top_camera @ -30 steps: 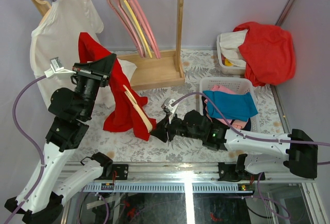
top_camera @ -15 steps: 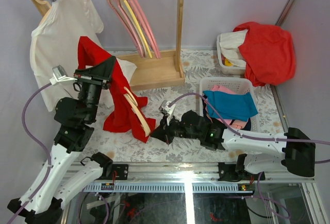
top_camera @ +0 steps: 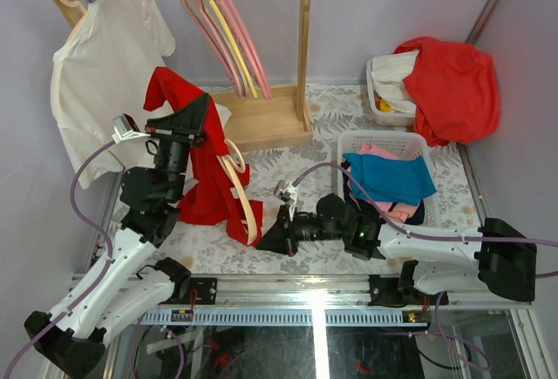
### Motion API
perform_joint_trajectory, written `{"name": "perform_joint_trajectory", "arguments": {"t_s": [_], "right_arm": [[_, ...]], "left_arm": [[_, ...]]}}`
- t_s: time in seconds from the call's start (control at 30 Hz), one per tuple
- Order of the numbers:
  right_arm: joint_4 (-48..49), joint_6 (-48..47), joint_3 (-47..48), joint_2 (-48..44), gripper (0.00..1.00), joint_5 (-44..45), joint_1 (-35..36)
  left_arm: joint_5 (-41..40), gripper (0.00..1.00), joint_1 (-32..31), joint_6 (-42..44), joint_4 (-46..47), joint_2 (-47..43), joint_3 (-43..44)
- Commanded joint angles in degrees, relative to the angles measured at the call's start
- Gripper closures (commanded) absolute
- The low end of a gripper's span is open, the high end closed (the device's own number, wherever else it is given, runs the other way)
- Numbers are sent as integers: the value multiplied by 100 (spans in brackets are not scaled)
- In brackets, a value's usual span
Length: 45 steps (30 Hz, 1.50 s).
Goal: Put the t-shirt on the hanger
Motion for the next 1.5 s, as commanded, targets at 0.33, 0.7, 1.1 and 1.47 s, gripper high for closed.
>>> {"name": "perform_joint_trajectory", "arguments": {"t_s": [0.33, 0.7, 1.1, 1.47], "right_arm": [[1451, 1346, -1078, -579, 100, -756, 107], [-2504, -170, 585, -2234, 93, 1711, 108], [-4454, -1302, 3588, -878, 48, 2535, 104], [-5606, -1808, 5527, -235, 49, 2584, 108]], "left_arm": [[-809, 100, -271, 875, 2518, 208, -88], [-250, 100, -354, 930, -2, -61, 765], [-204, 100, -359, 662, -2622, -29, 1714], [-6, 100, -361, 241, -3546, 794, 2893]]}}
